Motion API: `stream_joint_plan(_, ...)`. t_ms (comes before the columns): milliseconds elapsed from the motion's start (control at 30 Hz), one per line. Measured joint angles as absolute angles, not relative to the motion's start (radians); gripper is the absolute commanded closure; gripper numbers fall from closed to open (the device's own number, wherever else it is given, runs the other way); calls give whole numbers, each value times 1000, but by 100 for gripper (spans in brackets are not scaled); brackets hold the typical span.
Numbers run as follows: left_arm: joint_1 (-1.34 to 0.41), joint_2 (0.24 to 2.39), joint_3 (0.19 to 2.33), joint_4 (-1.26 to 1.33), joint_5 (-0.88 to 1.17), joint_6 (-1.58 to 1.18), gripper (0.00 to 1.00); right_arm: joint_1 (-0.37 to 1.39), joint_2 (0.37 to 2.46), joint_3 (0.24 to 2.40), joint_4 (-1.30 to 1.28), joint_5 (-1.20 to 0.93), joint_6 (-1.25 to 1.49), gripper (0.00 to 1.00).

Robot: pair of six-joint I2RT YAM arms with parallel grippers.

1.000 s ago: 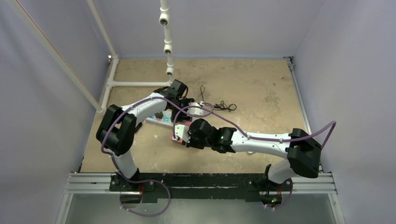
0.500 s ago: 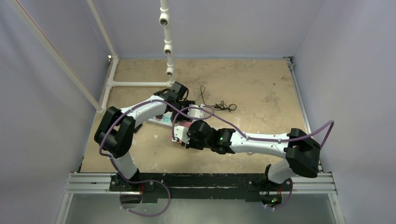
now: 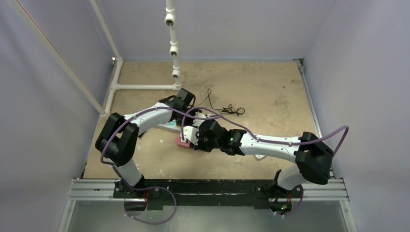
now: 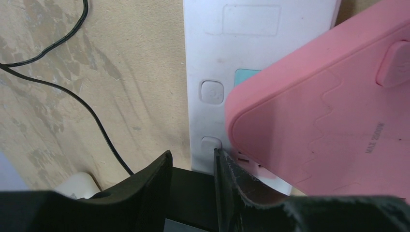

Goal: Insert the plug
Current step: Press the plug into the socket.

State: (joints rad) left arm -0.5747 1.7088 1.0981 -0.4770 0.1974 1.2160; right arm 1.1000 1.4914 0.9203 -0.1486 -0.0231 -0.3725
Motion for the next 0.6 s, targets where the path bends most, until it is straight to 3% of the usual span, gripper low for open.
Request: stream_joint_plan(600,-572,1720,1122,-530,176,1281,76,1061,1551,926,-104,-78,-377,100)
